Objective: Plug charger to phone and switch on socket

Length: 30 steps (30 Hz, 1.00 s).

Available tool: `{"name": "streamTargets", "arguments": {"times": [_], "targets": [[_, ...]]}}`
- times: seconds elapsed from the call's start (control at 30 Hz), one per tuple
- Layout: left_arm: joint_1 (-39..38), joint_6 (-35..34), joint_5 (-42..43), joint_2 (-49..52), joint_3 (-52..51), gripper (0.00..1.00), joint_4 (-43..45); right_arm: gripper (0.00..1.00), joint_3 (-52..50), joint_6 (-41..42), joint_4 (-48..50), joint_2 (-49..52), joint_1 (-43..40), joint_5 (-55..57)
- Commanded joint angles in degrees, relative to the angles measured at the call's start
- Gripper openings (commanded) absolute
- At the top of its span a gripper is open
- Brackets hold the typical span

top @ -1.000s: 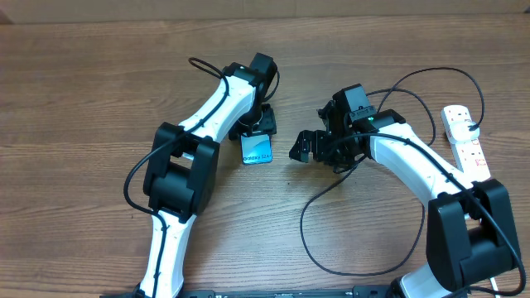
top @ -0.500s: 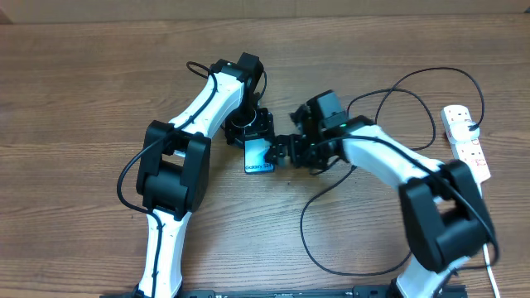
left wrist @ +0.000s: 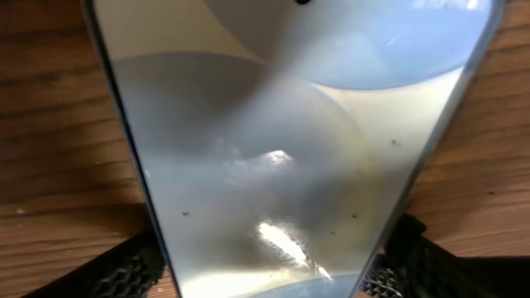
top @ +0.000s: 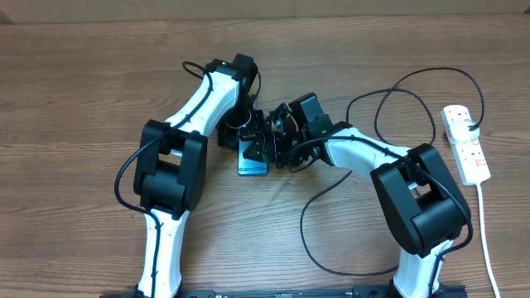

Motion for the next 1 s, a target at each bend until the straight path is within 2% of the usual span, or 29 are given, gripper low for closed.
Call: {"name": "streamTargets", "arguments": {"times": [0.0,0.1,0.27,0.37,0.53,0.77,0.97], "targets": [[-1.38,1.57,4.37,1.22,-1.22,0.96,1.42,0.73,-0.81,1.25,-0.79,3.56,1.79,2.97],[-1.4,1.57,4.39,1.22,-1.22,1.0,1.64,0.71,-0.81,1.22,-0.59,3.56,1.79,3.13],[-1.4,1.6,4.13,1.22,-1.22,0.99,1.64,0.71,-0.81,1.25,-0.48,3.56,1.79,3.39],[-1.44,1.77,3.48,1.22,-1.22,1.0,2.23,0.87,-0.81,1.25,-1.53,3.56,1.79,3.39],[-2.19,0.57,-0.96,1.22,-1.22,0.98,2.84,1.0,-0.81,2.14,-5.4,3.56,1.79,3.34],[-5.11,-3.48,-9.57,1.22,-1.25,0.96,2.71,1.0,-0.81,2.12,-6.56,3.56,1.81,3.08],[-5.55,-5.16,-10.03,1.22,-1.25,0.98,3.1,1.0,-0.81,2.12,-6.56,3.56,1.81,3.1]]}}
